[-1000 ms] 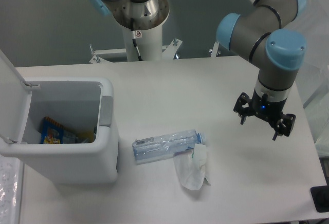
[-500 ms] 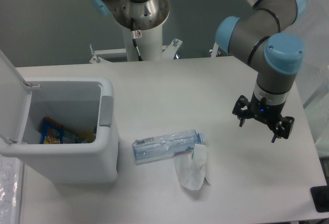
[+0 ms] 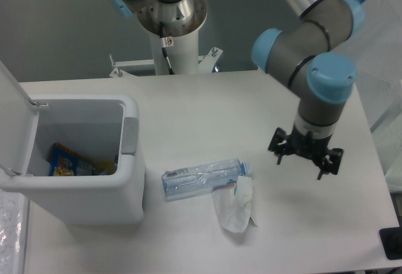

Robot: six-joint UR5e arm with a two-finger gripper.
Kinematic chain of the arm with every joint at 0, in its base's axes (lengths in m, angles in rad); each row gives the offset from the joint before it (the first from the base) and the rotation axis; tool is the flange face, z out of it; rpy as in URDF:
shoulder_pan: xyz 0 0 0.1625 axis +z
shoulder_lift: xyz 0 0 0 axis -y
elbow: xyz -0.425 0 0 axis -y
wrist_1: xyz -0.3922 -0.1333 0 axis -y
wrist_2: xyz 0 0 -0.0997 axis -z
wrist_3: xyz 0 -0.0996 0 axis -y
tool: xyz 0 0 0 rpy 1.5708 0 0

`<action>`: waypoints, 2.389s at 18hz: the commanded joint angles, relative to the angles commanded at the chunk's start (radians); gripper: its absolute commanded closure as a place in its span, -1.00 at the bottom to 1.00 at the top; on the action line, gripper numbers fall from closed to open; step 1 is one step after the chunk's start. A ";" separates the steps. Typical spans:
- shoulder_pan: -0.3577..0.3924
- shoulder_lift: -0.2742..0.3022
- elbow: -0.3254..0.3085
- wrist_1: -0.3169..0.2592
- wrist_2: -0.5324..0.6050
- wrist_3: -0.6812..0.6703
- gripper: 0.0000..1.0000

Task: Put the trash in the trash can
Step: 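Move the gripper down toward the crumpled white tissue, then close the gripper on the white tissue and lift it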

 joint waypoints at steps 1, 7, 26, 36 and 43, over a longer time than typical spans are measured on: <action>-0.008 -0.012 -0.003 0.000 -0.002 -0.049 -1.00; -0.075 -0.084 0.005 0.005 0.000 -0.184 -1.00; -0.124 -0.124 0.011 0.013 0.057 -0.275 0.78; -0.103 -0.127 0.109 0.010 0.003 -0.282 0.77; -0.051 -0.112 0.150 0.009 -0.159 -0.324 0.77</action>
